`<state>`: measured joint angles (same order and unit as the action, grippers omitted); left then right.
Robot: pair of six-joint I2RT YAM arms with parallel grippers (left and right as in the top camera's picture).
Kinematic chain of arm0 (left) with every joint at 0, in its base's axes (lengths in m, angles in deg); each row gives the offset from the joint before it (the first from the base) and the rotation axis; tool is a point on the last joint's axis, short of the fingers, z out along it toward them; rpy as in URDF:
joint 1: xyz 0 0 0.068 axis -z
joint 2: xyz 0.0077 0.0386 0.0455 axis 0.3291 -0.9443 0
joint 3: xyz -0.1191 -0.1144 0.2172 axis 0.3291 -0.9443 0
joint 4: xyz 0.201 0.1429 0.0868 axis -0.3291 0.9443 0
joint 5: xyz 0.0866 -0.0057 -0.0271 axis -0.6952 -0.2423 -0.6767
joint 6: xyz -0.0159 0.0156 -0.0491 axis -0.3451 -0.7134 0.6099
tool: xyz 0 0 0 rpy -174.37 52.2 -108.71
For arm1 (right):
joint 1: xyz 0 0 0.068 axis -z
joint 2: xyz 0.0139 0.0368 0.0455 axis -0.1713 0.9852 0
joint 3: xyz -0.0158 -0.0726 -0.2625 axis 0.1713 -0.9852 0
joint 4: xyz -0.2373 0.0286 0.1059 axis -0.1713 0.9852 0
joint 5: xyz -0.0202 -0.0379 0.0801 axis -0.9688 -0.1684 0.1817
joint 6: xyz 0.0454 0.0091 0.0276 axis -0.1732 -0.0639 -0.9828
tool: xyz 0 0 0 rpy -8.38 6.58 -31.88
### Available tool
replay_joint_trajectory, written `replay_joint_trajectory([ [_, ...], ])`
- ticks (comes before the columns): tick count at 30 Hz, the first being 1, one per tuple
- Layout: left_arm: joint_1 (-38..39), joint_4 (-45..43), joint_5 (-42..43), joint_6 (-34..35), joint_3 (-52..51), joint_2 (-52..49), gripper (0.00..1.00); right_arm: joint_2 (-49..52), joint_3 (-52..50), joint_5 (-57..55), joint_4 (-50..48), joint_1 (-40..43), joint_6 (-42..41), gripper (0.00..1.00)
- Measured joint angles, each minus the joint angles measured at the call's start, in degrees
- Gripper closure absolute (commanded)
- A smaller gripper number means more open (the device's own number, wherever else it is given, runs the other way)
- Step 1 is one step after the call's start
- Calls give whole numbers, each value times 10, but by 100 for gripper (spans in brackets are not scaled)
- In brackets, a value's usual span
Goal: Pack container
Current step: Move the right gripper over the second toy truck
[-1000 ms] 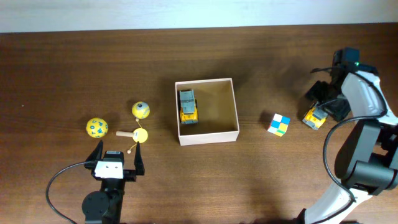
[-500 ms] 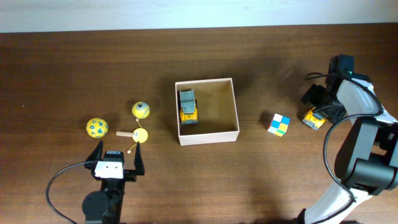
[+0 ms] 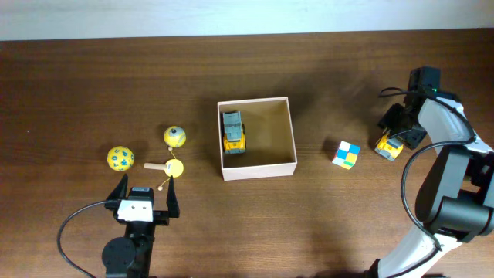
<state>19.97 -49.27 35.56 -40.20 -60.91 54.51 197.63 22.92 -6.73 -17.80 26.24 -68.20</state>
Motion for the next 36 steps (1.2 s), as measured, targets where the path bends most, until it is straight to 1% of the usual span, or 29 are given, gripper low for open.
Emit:
replay_joint_trajectory([
  [2,0,0,0,0,0,0,1,0,0,0,0,0,0,41],
  [4,0,0,0,0,0,0,1,0,0,0,0,0,0,45],
  [7,0,0,0,0,0,0,1,0,0,0,0,0,0,46],
  [17,0,0,0,0,0,0,1,0,0,11,0,0,19,47],
  [25,0,0,0,0,0,0,1,-3,18,73,28,0,71,47],
  [36,0,0,0,0,0,0,1,-68,45,100,48,0,99,46],
])
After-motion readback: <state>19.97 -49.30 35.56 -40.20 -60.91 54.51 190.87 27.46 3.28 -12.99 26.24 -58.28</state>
